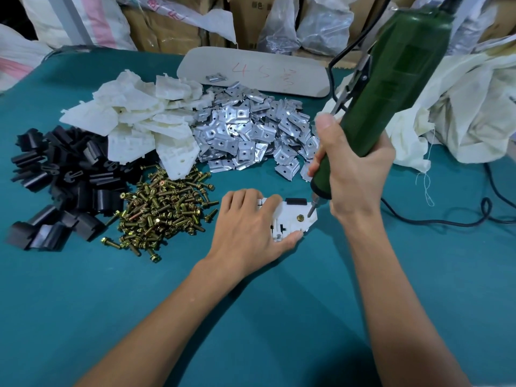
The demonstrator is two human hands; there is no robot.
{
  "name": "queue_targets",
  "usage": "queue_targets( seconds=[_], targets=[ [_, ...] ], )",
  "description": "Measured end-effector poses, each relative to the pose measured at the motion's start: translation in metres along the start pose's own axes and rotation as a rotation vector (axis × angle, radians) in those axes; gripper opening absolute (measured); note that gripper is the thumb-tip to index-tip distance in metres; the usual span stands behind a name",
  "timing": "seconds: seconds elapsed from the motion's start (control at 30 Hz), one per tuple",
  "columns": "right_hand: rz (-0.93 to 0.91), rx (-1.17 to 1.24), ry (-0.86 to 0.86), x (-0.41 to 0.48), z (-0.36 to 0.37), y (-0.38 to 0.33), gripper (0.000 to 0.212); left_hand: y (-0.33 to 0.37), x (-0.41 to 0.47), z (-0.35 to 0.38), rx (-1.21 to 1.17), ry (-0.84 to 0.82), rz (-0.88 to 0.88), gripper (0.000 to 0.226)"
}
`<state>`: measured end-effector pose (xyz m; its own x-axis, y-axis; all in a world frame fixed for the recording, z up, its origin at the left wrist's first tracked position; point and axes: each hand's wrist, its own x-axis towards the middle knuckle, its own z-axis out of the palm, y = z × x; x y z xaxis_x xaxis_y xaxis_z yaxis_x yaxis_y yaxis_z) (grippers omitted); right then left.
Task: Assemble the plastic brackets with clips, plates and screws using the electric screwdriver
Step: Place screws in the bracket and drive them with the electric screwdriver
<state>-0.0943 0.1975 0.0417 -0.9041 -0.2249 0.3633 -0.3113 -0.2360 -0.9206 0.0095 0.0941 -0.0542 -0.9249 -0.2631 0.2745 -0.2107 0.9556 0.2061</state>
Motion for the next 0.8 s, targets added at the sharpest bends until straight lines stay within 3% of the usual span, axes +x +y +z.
queue_targets(
  seconds=[0.17,0.33,0.5,0.6,0.7,0.73,0.8],
  targets=[
    [0.14,-0.086,-0.006,0.0,-0.043,-0.018,0.04,-0.002,-0.003,-0.002,-0.06,0.021,0.004,0.074],
    [0.503,-0.573,-0.079,-0.035,-0.102,-0.004,0.044,-0.002,-0.003,-0.004,-0.089,0.021,0.011,0.07],
    [0.596,-1.114,-0.206,-0.055,-0.118,0.014,0.049,-0.006,-0.003,-0.011,-0.3,0.025,-0.07,0.075],
    [0.447,-1.251,-0.19,-0.061,-0.115,0.014,0.053,-0.007,-0.006,-0.018,-0.545,0.047,-0.089,0.073],
    [0.055,-1.067,-0.147,-0.078,-0.091,-0.006,0.043,-0.005,-0.009,-0.024,-0.858,0.08,-0.139,0.056],
    [-0.002,-0.924,-0.24,-0.088,-0.079,-0.013,0.046,-0.002,-0.008,-0.026,-1.005,0.068,-0.184,0.052],
    [0.056,-0.679,-0.51,-0.111,-0.054,-0.023,0.061,0.003,-0.005,-0.03,-1.267,-0.009,-0.259,0.057]
  ],
)
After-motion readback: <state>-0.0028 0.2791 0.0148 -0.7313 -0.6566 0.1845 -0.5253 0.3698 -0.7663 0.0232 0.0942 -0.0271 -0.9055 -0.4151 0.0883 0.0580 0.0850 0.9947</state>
